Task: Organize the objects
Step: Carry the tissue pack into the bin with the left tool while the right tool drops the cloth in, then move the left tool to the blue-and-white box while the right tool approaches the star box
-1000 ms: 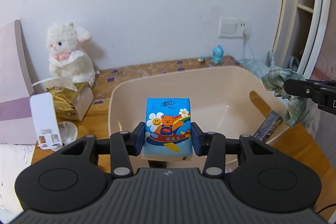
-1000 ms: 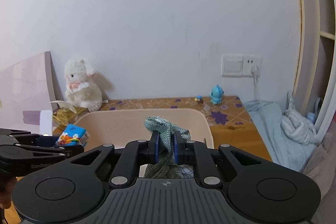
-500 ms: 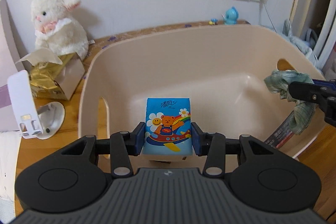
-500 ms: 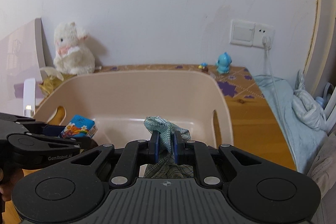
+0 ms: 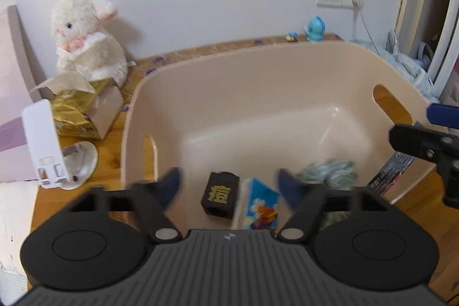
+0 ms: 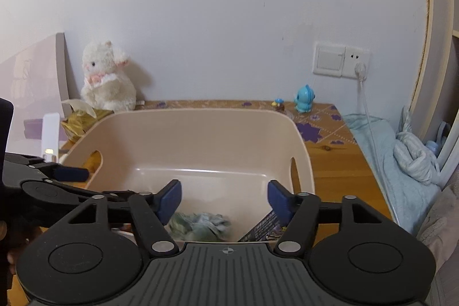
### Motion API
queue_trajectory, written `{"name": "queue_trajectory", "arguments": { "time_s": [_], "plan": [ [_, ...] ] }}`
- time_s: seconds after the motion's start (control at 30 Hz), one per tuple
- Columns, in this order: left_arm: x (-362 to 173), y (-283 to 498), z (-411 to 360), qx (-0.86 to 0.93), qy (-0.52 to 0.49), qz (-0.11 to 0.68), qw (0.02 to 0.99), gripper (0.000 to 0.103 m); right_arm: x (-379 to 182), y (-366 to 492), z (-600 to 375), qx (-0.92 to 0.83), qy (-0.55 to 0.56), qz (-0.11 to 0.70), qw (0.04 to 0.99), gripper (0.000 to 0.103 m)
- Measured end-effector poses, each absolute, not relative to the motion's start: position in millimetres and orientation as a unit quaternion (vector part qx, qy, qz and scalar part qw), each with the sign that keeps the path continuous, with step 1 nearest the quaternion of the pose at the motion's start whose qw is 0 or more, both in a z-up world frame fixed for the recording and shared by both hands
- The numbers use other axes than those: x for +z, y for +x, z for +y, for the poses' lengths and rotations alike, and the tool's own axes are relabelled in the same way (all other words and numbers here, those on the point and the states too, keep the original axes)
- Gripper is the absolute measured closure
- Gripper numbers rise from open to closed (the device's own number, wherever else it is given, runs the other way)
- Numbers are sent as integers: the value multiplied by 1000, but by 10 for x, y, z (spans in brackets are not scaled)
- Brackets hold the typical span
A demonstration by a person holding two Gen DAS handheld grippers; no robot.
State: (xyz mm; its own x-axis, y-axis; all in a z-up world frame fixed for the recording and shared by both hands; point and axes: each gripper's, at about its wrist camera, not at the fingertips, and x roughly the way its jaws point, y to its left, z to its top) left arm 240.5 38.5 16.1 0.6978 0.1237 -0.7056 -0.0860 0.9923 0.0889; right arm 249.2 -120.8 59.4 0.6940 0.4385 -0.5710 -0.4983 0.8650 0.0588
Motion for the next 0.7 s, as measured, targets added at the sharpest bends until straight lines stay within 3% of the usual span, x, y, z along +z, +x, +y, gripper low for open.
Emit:
{"name": "queue_trajectory", "arguments": {
  "time_s": [0.13,0.27,0.47,0.7],
  "plan": [
    [308,2294,394,63,25,371,926,20,718,2349,-1269,253,-49,283,924,22],
    [434,2153,417,69,23,359,931,20,823,2197,-1330,253,-46,268,928,8],
    [552,1901,428,72,19,349,934,20,903,1949,-1400,254,-47,259,931,0],
    [566,1581,413,61,18,346,936,19,871,1695,-1498,248,-57,265,930,0]
  ]
}}
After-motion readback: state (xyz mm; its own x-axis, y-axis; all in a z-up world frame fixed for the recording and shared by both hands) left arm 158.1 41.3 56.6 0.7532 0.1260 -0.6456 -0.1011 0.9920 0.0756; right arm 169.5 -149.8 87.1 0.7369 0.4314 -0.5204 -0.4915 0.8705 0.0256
